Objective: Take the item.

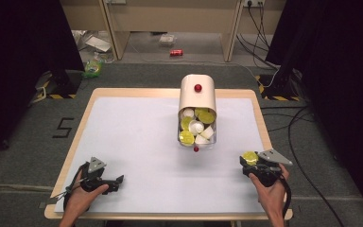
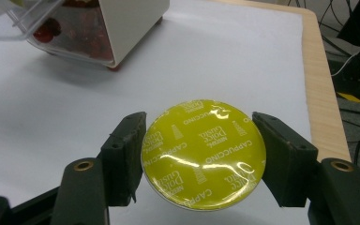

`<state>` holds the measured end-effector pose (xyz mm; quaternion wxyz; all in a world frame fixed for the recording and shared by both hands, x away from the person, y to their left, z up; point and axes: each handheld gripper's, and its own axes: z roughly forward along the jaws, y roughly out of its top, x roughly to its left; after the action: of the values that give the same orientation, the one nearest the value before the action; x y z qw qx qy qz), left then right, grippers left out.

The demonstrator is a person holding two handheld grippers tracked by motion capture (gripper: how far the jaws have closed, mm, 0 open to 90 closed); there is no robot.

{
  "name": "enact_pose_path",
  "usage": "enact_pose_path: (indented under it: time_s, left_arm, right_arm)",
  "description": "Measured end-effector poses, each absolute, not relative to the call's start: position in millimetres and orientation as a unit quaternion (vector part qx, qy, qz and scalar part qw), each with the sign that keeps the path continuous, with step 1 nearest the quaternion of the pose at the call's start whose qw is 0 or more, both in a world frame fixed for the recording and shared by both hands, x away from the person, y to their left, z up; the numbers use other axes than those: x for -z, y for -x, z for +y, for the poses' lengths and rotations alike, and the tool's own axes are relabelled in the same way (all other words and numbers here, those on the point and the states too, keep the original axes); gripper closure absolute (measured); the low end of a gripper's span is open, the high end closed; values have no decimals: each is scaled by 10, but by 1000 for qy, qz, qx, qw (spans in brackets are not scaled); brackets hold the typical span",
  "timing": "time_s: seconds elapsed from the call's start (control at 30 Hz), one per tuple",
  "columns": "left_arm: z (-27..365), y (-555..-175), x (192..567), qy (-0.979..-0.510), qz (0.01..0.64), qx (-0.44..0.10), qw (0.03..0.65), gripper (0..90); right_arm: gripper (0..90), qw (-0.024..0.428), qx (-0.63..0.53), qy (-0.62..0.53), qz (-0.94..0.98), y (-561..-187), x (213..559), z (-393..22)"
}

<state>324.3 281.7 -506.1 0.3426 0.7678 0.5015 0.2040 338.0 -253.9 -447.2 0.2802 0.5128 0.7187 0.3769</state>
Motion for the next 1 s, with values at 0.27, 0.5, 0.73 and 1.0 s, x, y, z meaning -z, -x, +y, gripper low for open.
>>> enact_pose_path:
  time_s: [0.27, 0.5, 0.73, 1.0]
  left_arm:
    - [2817, -3243, 5061, -768, 502, -204, 342, 16]
    - [2817, -3243, 5061, -768, 502, -204, 342, 16]
    - [2817, -3243, 5061, -768, 502, -204, 343, 16]
    - [2817, -3243, 5061, -768, 502, -204, 343, 16]
  right_arm:
    - [384, 274, -368, -517, 723, -3396, 4534, -2557]
    - [384, 264, -360, -521, 728, -3414, 4595, -2567]
    - [384, 260, -348, -516, 739, -3425, 4638, -2542]
    - [384, 250, -344, -515, 745, -3433, 4669, -2524]
